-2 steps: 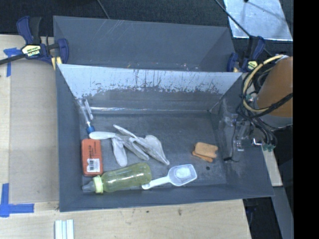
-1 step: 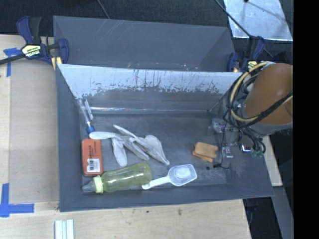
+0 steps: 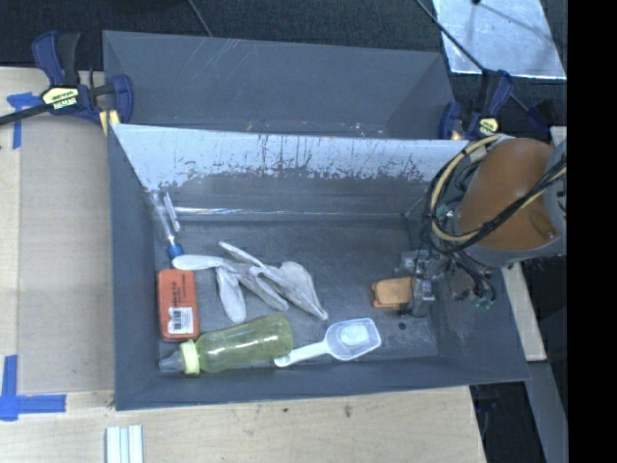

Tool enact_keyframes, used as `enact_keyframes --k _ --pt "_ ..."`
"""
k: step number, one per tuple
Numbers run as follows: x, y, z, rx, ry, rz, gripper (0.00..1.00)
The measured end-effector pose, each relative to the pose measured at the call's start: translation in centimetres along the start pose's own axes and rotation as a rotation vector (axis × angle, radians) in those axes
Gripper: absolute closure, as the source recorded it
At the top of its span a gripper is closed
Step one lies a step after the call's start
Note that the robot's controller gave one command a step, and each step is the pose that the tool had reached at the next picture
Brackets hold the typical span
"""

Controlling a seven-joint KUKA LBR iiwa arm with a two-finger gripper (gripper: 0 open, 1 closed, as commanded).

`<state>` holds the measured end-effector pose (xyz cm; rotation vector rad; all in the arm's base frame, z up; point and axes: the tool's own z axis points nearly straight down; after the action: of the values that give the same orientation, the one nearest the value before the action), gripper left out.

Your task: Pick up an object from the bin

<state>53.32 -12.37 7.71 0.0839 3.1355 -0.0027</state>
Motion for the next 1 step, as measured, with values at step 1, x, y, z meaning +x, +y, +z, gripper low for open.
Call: enact_keyframes --k 1 --pt "0.0 0.0 0.0 0.0 0.0 0.0 1.0"
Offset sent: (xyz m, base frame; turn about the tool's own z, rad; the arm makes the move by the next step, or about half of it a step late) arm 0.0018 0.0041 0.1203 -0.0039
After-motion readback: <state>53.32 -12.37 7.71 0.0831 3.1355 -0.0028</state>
